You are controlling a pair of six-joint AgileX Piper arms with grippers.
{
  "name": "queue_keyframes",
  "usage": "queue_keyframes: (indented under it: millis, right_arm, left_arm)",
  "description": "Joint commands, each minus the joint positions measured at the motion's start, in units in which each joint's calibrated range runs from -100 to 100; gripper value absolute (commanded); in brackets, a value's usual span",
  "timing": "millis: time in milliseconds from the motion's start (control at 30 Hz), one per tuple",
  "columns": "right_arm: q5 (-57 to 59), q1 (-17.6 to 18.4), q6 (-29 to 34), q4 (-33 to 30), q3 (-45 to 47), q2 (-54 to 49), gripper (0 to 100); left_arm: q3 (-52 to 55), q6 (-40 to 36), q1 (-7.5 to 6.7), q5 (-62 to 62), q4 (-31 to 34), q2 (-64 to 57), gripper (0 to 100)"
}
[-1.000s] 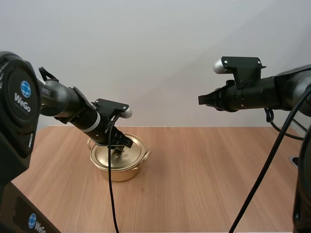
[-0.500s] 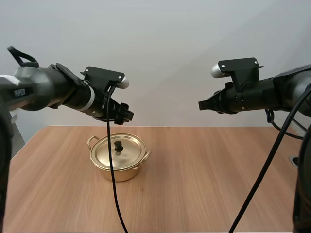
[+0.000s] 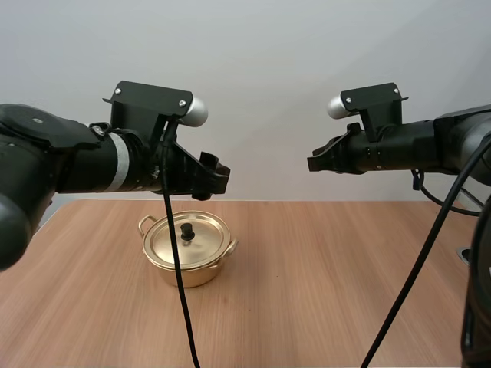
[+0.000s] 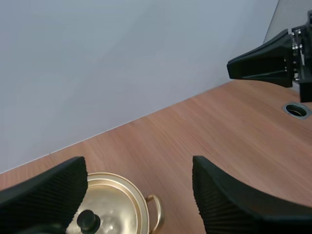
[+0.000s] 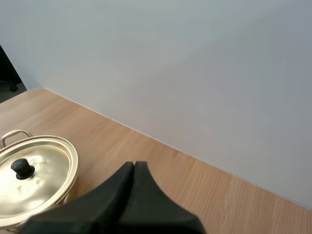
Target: Open the pot, put the car inside, and close it
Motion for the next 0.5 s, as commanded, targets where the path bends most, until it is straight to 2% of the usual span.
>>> queue_keyframes:
  millis: [0,67,133,233,300,367,467]
  right_arm:
    - [0.2,0.0,0.0,0.9,0.1,0.0,0]
    - [0.2,-0.1,0.0,1.0,0.5,0.0,0]
    - [0.2,-0.9,-1.3,3.6,2.2,-0.7,0]
    - [0.2,-2.6,-5.4,6.1,5.7,-2.3,0]
    - [0.2,-3.8,-8.3,7.4,9.0,-3.9,0]
    - [0.2,-5.0,-10.0,8.0,12.4,-6.3,0]
    - [0.2,-6.0,-10.0,8.1,16.5,-11.0,0]
  left_arm:
    - [0.1,-24.8,-0.30,-31.8,12.6,-42.3,100]
    - [0.1,-29.8,-2.05,-39.9,14.0,-44.0,100]
    - [0.6,-29.7,-3.72,-38.6,19.7,-43.5,100]
    - [5.7,-29.5,-8.52,-40.0,36.8,-43.1,100]
    - [11.7,-34.4,-11.28,-43.1,49.8,-43.1,100]
    - [18.8,-43.8,-12.49,-46.5,61.8,-43.1,100]
    - [29.6,-62.1,-12.80,-53.0,76.2,-44.4,100]
